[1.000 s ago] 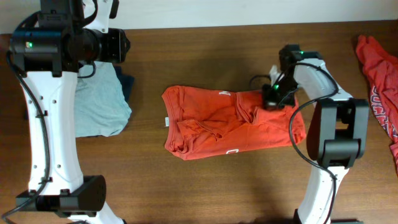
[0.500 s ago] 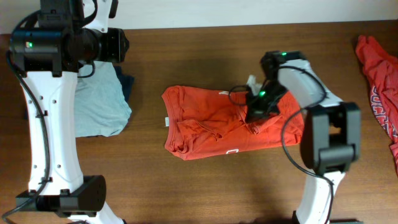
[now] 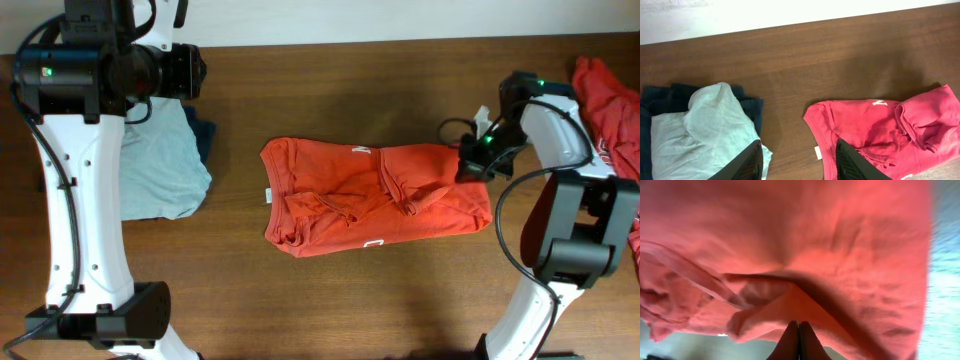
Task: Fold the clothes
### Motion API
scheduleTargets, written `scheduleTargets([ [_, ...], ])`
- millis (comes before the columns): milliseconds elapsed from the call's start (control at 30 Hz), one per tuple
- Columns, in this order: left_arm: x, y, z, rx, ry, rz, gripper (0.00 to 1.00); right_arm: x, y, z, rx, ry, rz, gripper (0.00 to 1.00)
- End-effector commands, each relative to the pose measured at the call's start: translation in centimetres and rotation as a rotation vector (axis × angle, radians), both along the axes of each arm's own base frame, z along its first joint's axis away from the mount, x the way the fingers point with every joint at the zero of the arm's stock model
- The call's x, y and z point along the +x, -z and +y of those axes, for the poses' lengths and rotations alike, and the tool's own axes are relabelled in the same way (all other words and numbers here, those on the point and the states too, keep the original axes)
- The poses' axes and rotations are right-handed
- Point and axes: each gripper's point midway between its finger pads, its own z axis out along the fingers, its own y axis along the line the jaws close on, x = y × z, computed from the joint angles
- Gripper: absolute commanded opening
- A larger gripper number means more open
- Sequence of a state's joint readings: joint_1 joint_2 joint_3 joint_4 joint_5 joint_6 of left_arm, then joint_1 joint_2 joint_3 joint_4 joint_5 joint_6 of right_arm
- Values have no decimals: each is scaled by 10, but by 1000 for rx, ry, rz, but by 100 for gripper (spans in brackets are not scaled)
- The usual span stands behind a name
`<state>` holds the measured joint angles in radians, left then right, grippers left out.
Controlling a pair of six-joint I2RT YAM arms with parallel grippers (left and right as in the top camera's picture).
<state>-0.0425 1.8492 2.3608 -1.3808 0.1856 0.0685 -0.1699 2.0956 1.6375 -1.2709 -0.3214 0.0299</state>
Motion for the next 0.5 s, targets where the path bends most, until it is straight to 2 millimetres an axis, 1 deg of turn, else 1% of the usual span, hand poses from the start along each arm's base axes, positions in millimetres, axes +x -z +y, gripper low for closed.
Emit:
scheduleTargets([
  [0,-5,-17,3,14,3,-51,47,-27,23,18,2,-37,111,4],
  [133,-5,-17,4,15,2,-51,47,-63,41,42,20,-95,217,4],
  [200,-5,-17,4,17,1,-51,47,-78,45,58,68,-121,254,4],
  [267,-5,-17,4,17,1,-51,47,-85,41,72,127,-152,254,4],
  [300,-5,-17,4,17,1,-51,47,-84,39,74,133,-156,246,4],
  [367,-5,-17,4,17,1,-51,47,-74,29,76,140,-165,180,4],
  [467,-5,-17,4,17,1,-51,47,-55,4,73,124,-166,56,4],
])
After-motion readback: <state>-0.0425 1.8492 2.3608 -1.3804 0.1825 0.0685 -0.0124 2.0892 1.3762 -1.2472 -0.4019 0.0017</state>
